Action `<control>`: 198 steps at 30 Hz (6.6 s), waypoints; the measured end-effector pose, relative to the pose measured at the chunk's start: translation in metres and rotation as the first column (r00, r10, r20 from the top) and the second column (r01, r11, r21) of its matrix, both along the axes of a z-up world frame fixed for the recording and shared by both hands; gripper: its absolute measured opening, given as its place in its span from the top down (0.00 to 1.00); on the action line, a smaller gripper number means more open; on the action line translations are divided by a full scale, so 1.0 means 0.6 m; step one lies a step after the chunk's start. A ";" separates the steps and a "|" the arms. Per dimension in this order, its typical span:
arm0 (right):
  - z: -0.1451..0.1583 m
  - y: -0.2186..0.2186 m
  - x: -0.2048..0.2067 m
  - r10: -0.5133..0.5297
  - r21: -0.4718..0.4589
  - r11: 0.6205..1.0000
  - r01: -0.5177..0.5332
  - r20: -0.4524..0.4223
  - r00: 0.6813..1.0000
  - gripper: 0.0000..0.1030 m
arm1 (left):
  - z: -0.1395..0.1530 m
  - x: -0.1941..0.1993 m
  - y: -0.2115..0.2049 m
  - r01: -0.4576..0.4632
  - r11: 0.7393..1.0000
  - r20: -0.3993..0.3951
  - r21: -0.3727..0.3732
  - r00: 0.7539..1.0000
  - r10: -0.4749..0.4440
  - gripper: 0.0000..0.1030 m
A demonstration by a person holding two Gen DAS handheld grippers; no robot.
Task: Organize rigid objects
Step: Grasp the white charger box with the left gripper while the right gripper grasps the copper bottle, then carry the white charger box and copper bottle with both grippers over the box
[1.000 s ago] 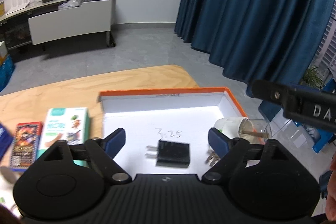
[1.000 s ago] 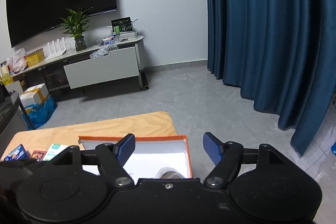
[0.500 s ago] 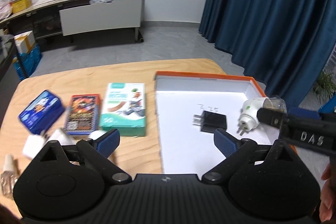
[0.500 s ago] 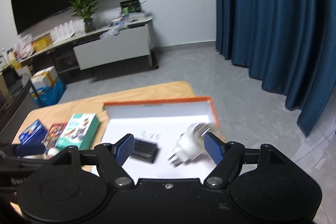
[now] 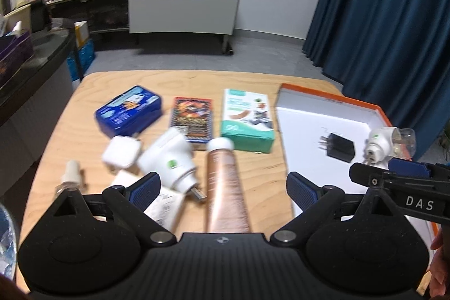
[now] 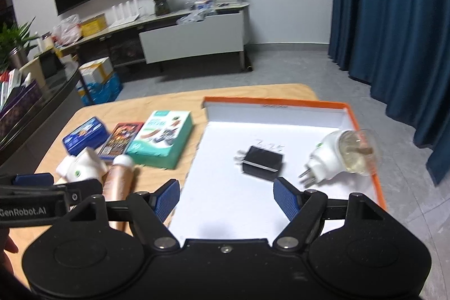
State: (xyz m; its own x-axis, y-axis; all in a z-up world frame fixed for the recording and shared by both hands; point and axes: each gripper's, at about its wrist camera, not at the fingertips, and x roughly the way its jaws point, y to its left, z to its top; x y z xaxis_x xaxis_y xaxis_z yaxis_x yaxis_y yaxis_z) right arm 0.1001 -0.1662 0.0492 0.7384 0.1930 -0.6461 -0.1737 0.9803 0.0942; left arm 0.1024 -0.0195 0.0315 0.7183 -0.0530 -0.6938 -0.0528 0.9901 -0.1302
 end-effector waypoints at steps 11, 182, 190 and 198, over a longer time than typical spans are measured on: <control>-0.020 0.052 -0.015 0.092 -0.019 0.995 -0.093 -0.038 0.995 0.15 | -0.030 -0.048 0.066 -0.027 1.000 -0.002 0.004 1.000 0.027 0.04; 0.026 -0.146 -0.080 -0.129 -0.030 0.991 0.130 0.032 0.991 0.55 | 0.002 -0.022 -0.158 0.253 0.967 0.151 -0.027 0.957 -0.246 0.23; 0.026 -0.146 -0.079 -0.128 -0.031 0.991 0.129 0.034 0.991 0.55 | 0.001 -0.021 -0.159 0.253 0.967 0.150 -0.023 0.957 -0.247 0.23; 0.026 -0.146 -0.078 -0.128 -0.032 0.991 0.129 0.032 0.991 0.55 | 0.001 -0.021 -0.159 0.254 0.967 0.151 -0.020 0.957 -0.248 0.23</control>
